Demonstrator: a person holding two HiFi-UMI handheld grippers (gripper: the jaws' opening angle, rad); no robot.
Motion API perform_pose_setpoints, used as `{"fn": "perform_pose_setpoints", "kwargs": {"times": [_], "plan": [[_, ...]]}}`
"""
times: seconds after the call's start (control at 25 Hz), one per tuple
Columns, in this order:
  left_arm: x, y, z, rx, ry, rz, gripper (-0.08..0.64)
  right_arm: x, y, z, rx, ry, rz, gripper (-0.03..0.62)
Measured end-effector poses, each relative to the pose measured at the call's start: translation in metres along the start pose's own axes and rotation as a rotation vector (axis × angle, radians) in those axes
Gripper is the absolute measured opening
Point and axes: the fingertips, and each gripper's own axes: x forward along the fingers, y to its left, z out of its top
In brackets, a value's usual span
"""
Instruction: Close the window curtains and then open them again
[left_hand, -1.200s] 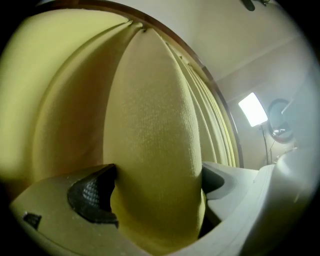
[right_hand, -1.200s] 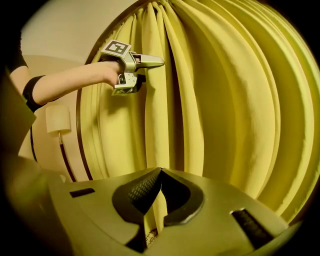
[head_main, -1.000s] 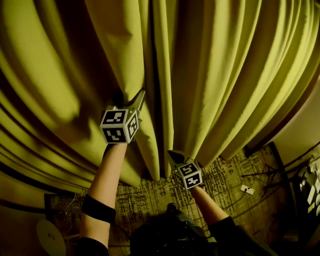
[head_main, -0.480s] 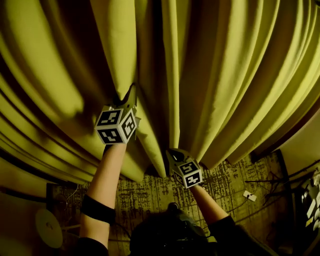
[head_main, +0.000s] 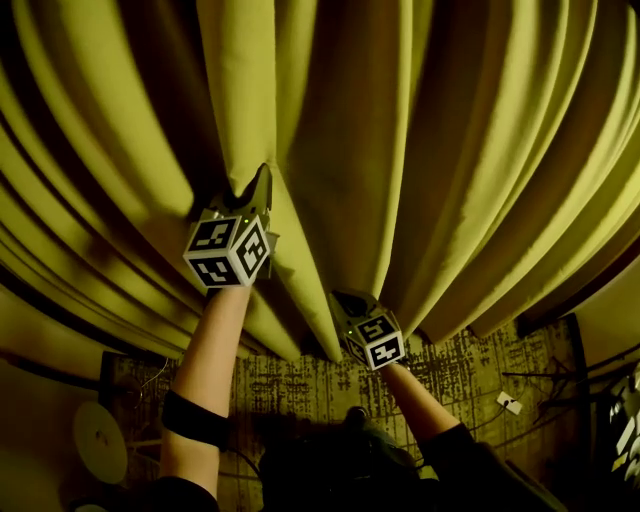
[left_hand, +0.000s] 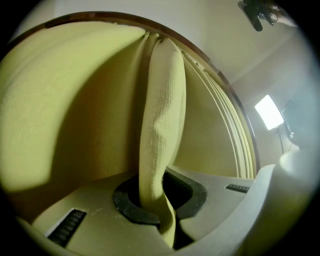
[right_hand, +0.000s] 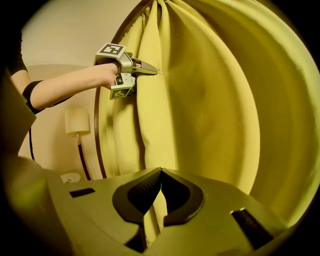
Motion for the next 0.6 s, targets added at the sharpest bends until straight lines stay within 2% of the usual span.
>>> {"fn": "perform_pose_setpoints", "kwargs": {"times": [0.16, 0.32, 0.6], "plan": [[-0.02, 0.042, 0.004, -0.026, -0.021, -0.016, 0.012, 0.029, 0.025, 0.017, -0.016, -0.022, -0.02, 0.002], [-0.037, 0.079, 0.011, -0.046, -0.032, -0.028, 0.011, 0.057, 0.064, 0.033, -0.027, -0.032, 0.013, 0.002], [-0.079, 0.152, 0.027, -0.063, -0.067, 0.008, 0.008, 0.104, 0.117, 0.044, -0.048, -0.019, 0.049, 0.002]]}}
